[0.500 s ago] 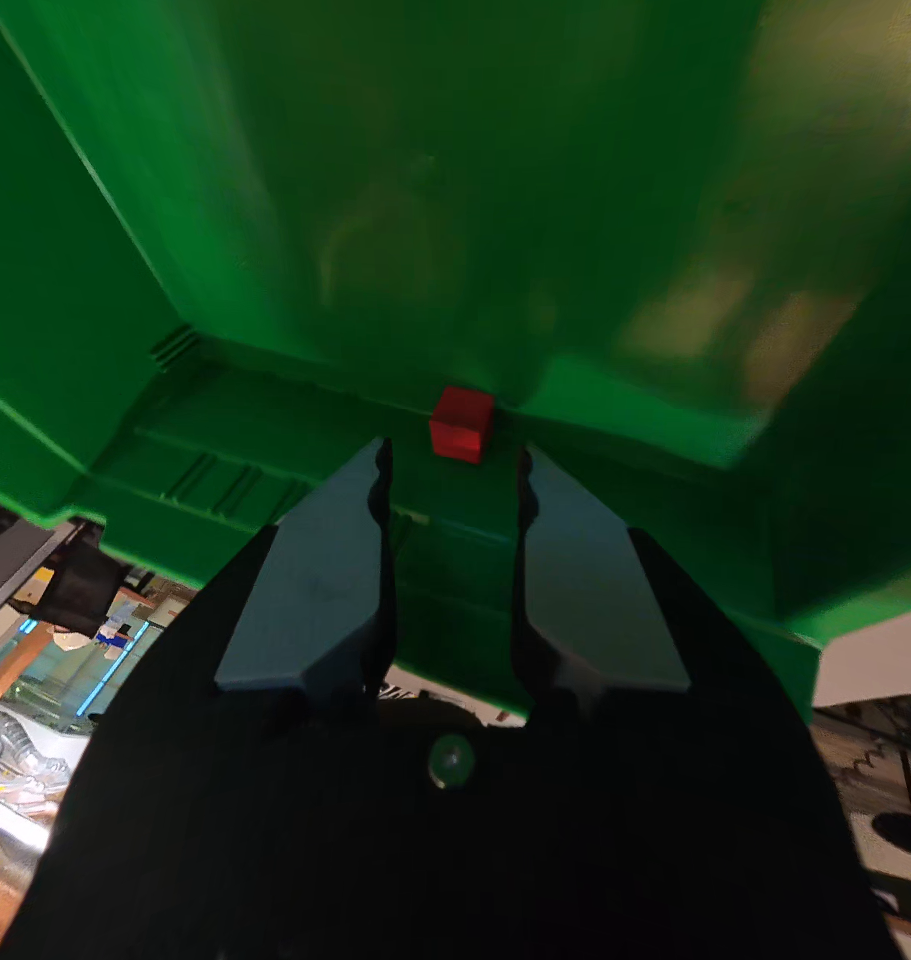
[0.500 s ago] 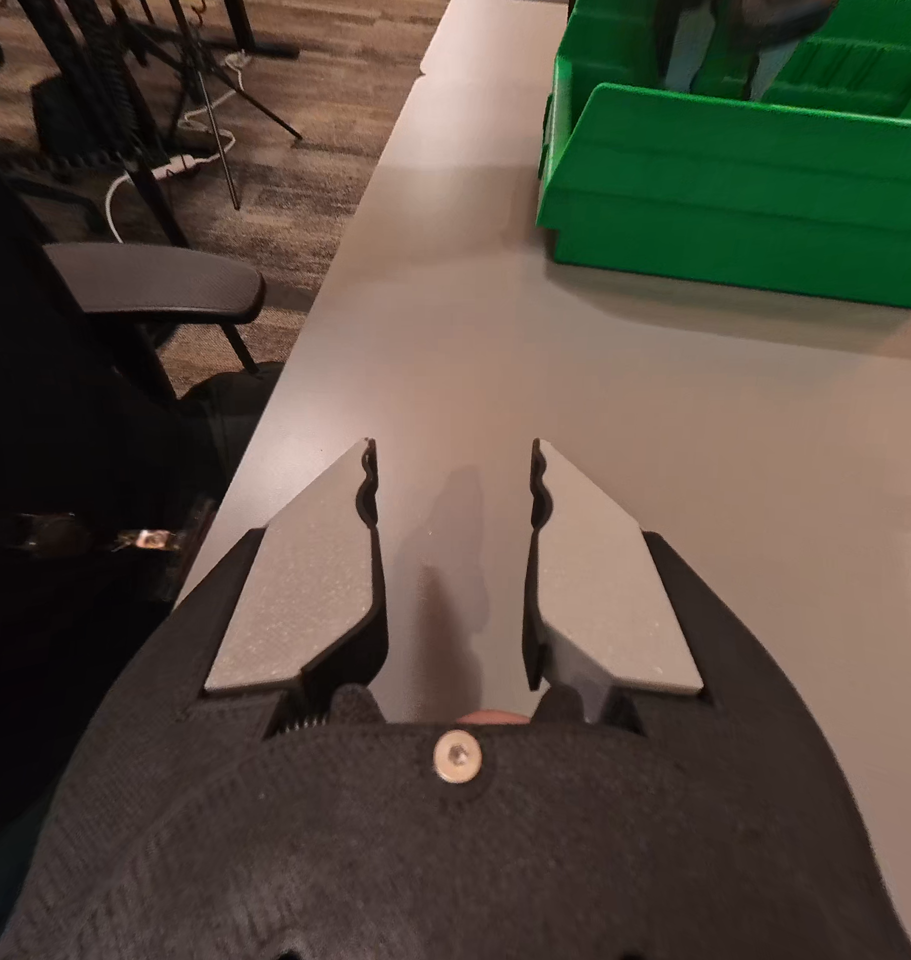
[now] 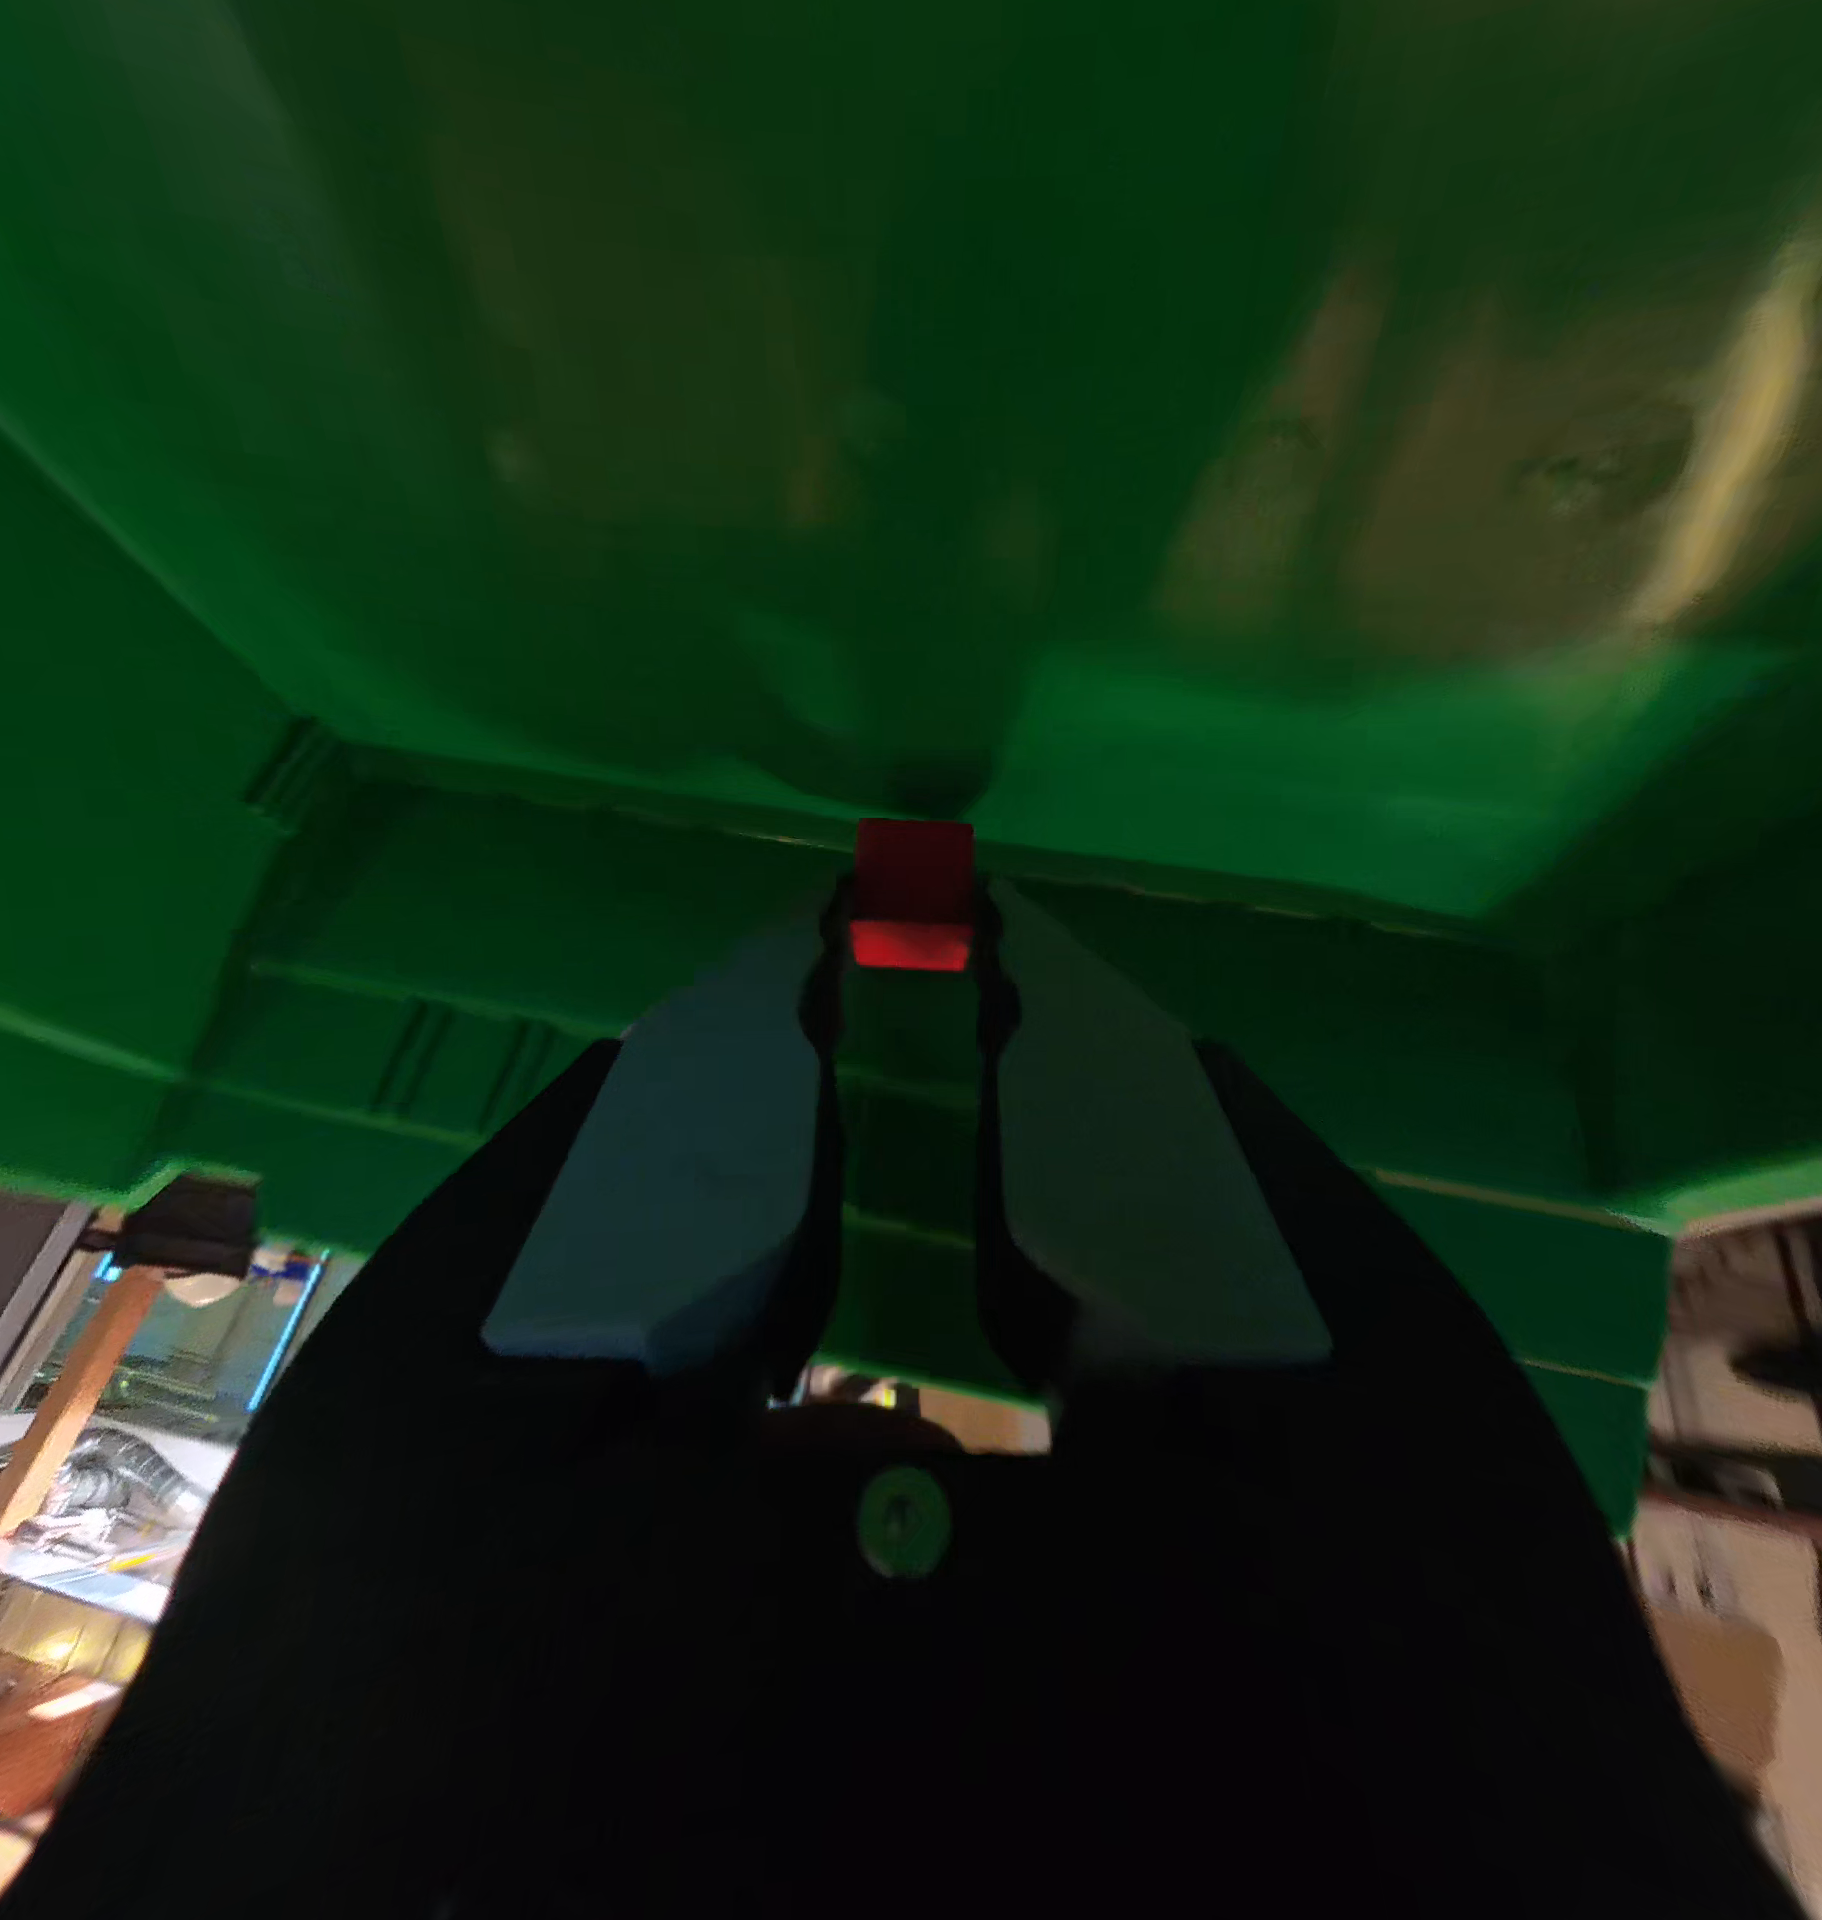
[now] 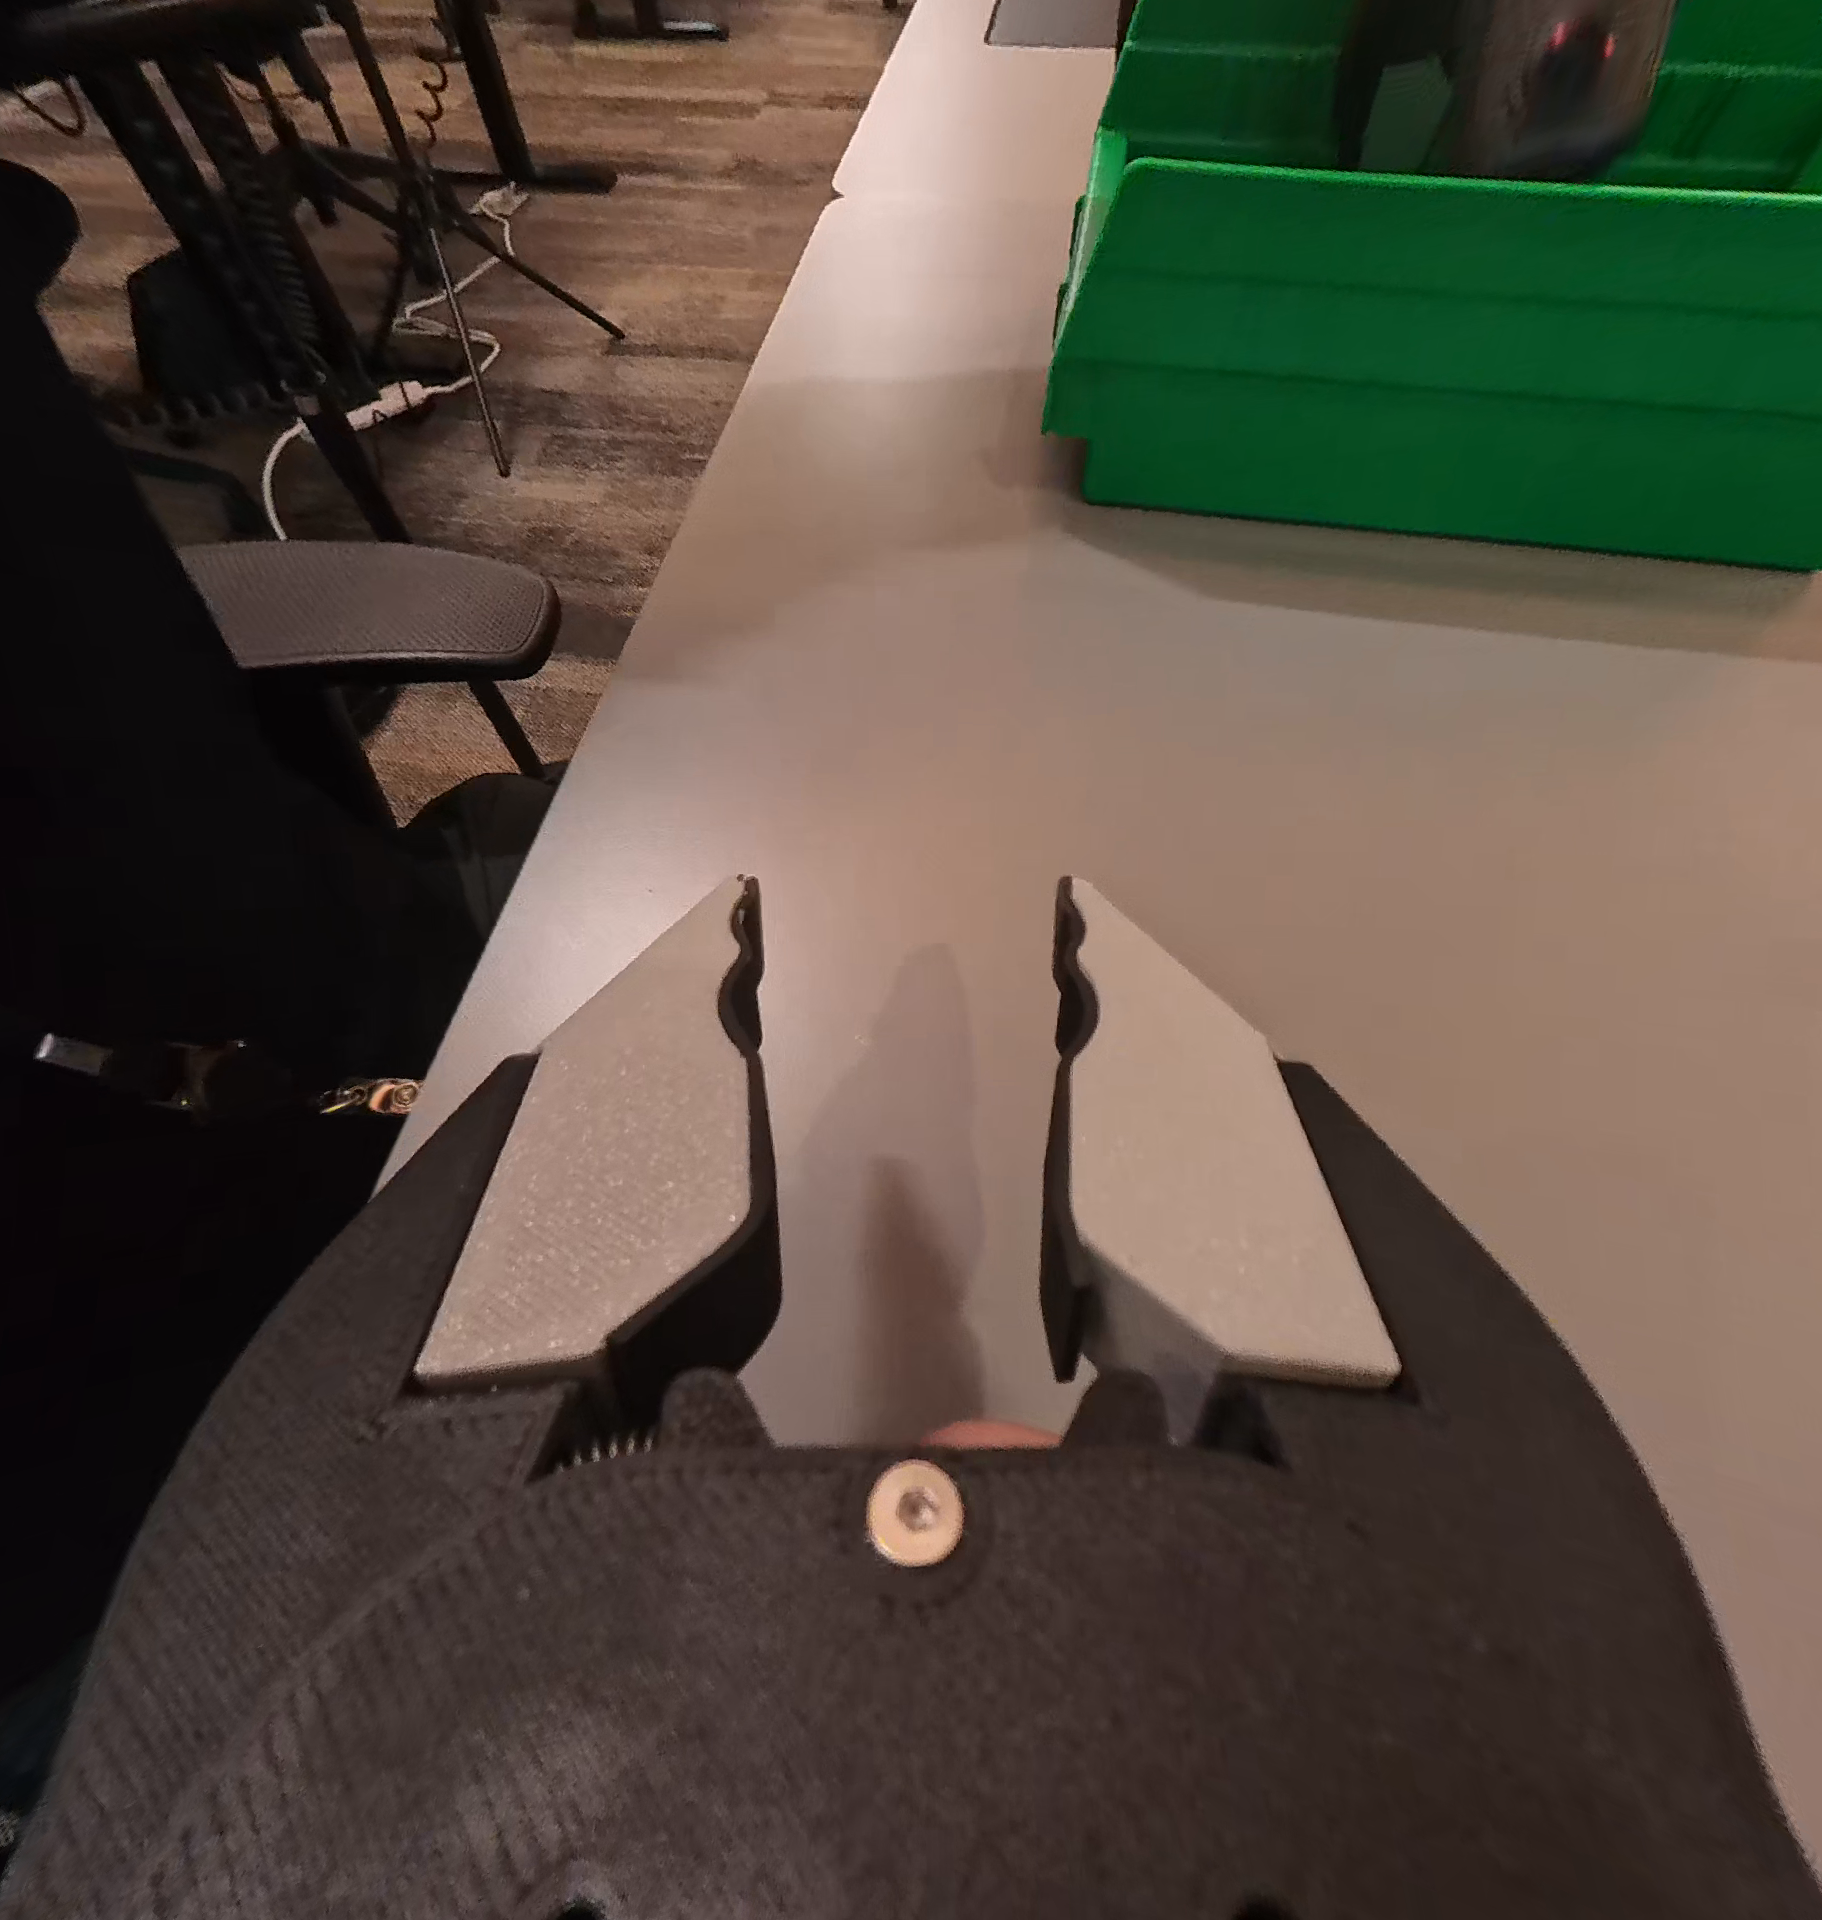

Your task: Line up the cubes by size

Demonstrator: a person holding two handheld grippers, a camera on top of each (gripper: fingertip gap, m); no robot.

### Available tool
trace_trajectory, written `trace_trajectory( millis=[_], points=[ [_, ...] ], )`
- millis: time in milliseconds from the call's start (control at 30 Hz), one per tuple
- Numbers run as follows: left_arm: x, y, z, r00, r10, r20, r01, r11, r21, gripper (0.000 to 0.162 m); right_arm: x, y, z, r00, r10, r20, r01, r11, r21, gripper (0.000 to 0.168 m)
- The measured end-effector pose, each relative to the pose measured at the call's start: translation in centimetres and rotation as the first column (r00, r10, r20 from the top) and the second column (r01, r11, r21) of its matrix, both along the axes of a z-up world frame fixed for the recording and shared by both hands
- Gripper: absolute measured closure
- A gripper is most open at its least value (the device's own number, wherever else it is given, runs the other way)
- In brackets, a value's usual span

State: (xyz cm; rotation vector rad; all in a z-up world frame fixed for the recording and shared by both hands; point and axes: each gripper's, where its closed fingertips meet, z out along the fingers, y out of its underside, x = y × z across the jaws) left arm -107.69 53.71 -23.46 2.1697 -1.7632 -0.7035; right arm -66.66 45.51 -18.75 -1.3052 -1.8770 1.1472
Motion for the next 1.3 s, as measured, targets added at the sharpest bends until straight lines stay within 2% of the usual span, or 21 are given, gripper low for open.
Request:
trace_trajectory(
  millis=[67, 133, 200, 267, 400, 500, 567, 733, 800, 900, 1033, 1100, 1300],
  points=[
    [2.4, 1.0, 1.6, 0.992, -0.042, 0.116, 0.027, 0.991, 0.129, 0.143, 0.0, 0.4, 0.3, 1.000, -0.017, -0.009, 0.017, 0.999, -0.027, 0.114],
    [6.2, 1.7, 3.9, 0.957, -0.131, 0.260, 0.049, 0.953, 0.298, 0.142, 0.0, 0.8, 1.0, 0.999, -0.039, -0.023, 0.037, 0.997, -0.071, 0.114],
    [11.1, 1.5, 6.7, 0.879, -0.267, 0.394, 0.062, 0.885, 0.461, 0.142, -0.1, 1.1, 2.2, 0.996, -0.059, -0.060, 0.051, 0.989, -0.141, 0.114],
    [16.7, 0.5, 9.4, 0.766, -0.426, 0.482, 0.060, 0.793, 0.606, 0.142, -0.5, 1.2, 3.9, 0.991, -0.078, -0.105, 0.051, 0.970, -0.239, 0.114],
    [27.4, -3.5, 13.2, 0.502, -0.694, 0.515, 0.030, 0.610, 0.792, 0.142, -1.7, 1.8, 7.5, 0.964, -0.157, -0.214, 0.055, 0.907, -0.417, 0.116],
    [32.6, -5.3, 14.8, 0.397, -0.791, 0.465, -0.008, 0.504, 0.864, 0.143, -2.8, 1.1, 9.2, 0.950, -0.178, -0.257, 0.032, 0.873, -0.487, 0.120],
    [35.1, -6.1, 15.2, 0.354, -0.818, 0.453, -0.031, 0.474, 0.880, 0.143, -3.6, 0.8, 9.5, 0.944, -0.206, -0.257, 0.046, 0.855, -0.517, 0.120],
    [38.3, -6.5, 13.5, 0.338, -0.815, 0.471, -0.007, 0.499, 0.867, 0.143, -4.4, 0.8, 8.3, 0.940, -0.273, -0.205, 0.120, 0.827, -0.549, 0.122],
    [38.3, -6.2, 12.9, 0.367, -0.806, 0.464, 0.014, 0.504, 0.864, 0.143, -4.2, 1.2, 8.1, 0.934, -0.292, -0.206, 0.125, 0.808, -0.576, 0.129],
    [38.3, -6.0, 12.3, 0.395, -0.794, 0.463, 0.035, 0.516, 0.856, 0.142, -3.8, 1.0, 8.1, 0.941, -0.263, -0.214, 0.082, 0.790, -0.608, 0.150],
    [38.6, -5.9, 12.2, 0.407, -0.792, 0.456, 0.049, 0.517, 0.854, 0.142, -4.2, 0.9, 7.7, 0.950, -0.243, -0.195, 0.064, 0.766, -0.640, 0.143],
    [38.7, -5.7, 12.0, 0.411, -0.791, 0.453, 0.055, 0.518, 0.854, 0.142, -4.3, 0.5, 7.5, 0.959, -0.217, -0.184, 0.042, 0.749, -0.662, 0.149],
    [38.7, -5.6, 11.5, 0.404, -0.765, 0.501, -0.010, 0.544, 0.839, 0.141, -4.1, 0.9, 7.0, 0.954, -0.245, -0.175, 0.093, 0.793, -0.602, 0.149]
  ],
)
